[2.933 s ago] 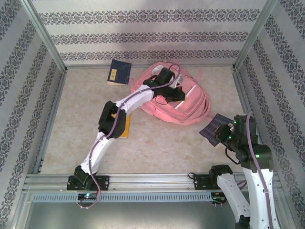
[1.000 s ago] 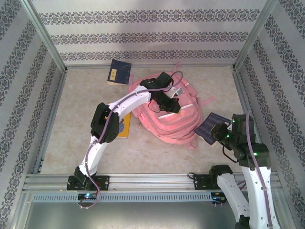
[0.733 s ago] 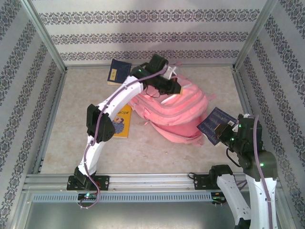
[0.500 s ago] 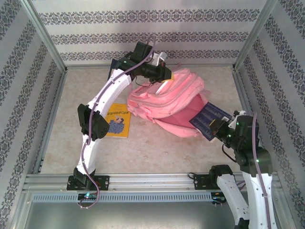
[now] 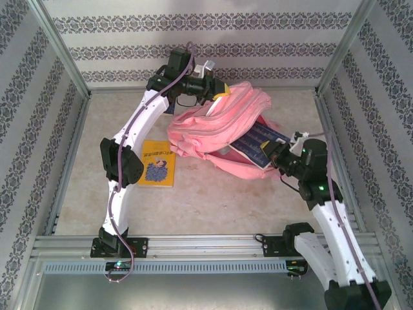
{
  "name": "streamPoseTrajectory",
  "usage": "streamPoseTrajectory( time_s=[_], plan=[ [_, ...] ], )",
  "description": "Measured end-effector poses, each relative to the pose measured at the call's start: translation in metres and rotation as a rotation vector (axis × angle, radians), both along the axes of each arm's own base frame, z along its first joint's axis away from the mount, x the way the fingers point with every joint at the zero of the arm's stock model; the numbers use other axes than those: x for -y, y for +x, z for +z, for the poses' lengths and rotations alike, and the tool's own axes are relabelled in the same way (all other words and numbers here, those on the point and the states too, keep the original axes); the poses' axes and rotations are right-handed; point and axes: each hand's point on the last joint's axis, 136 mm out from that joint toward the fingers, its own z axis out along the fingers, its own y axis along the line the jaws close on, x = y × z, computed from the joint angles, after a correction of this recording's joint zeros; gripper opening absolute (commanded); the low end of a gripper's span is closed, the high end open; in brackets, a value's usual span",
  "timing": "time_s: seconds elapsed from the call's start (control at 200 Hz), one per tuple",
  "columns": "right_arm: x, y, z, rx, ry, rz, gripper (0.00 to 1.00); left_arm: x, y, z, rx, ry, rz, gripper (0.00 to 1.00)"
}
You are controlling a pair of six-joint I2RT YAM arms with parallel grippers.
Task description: Pack the student bag
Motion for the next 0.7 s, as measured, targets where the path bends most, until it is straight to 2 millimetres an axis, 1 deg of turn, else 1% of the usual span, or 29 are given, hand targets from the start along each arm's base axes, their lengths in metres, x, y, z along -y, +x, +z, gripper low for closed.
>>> streamPoseTrajectory(
  time_s=[0.155,0.22,0.295,0.43,0.535,0.575,0.59,0.615,0.635,0.7],
  plan=[
    [-0.032,0.031,-0.015,-0.066,0.013,0.059,0.00,0.000,0.003,0.011,-0.009,-0.045,-0.002,0.00],
    [-0.045,0.046,-0.017,-0.081,0.003,0.067,0.00,0.002,0.004,0.014,-0.010,-0.063,-0.007,0.00],
    [-0.057,0.065,-0.014,-0.073,-0.013,0.062,0.00,0.004,0.007,0.016,-0.014,-0.081,-0.010,0.00],
    [-0.074,0.097,-0.012,-0.053,-0.033,0.031,0.00,0.006,0.009,0.018,-0.022,-0.103,-0.013,0.00],
    [-0.078,0.121,-0.022,-0.067,-0.062,-0.023,0.00,0.006,0.010,0.022,-0.025,-0.118,-0.015,0.00],
    [-0.078,0.130,-0.030,-0.077,-0.082,-0.049,0.18,0.007,0.010,0.022,-0.026,-0.124,-0.017,0.00],
    [-0.079,0.133,-0.034,-0.084,-0.090,-0.054,0.27,0.007,0.010,0.023,-0.027,-0.126,-0.019,0.00],
    [-0.079,0.138,-0.040,-0.095,-0.100,-0.068,0.39,0.008,0.010,0.023,-0.025,-0.129,-0.022,0.00],
    [-0.080,0.144,-0.044,-0.102,-0.109,-0.075,0.45,0.008,0.011,0.024,-0.023,-0.132,-0.023,0.00],
    [-0.083,0.159,-0.058,-0.123,-0.132,-0.085,0.62,0.008,0.012,0.023,-0.026,-0.134,-0.020,0.00]
  ],
)
